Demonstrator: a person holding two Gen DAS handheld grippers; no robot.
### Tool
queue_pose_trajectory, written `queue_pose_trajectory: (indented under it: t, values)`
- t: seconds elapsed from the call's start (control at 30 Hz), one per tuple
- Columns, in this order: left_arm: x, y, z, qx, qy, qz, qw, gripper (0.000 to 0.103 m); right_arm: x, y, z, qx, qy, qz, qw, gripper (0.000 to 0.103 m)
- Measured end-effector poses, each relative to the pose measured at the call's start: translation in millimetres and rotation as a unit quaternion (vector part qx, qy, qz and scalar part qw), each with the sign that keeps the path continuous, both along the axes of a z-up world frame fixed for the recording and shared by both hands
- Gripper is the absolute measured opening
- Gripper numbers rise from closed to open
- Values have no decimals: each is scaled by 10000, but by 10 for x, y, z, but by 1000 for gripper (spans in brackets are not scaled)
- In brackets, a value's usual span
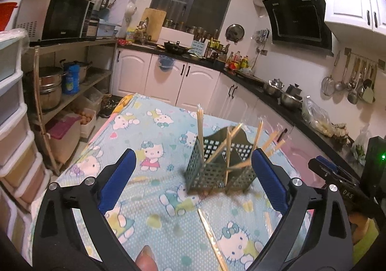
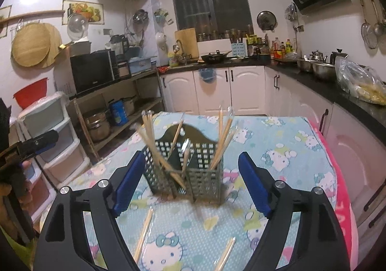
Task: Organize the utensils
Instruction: 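Move both grippers down to the last wrapped chopsticks on the bedspread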
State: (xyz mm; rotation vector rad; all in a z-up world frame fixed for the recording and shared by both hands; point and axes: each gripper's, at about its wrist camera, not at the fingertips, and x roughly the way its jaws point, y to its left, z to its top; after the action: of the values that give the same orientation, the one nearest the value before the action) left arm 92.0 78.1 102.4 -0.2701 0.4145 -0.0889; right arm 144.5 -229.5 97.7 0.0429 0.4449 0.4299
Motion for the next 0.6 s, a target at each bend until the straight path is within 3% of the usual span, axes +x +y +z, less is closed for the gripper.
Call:
queue_pose_trajectory:
  t: [0.33,0.6]
  values:
    - [-163,-129,-280,-68,199,-5,9998,88,-94,-45,-306,-116,426,64,9990,78]
    - [-91,-312,-773,-17,712,-102,9974,88,-56,-95,-592,-585,801,57,9950,78]
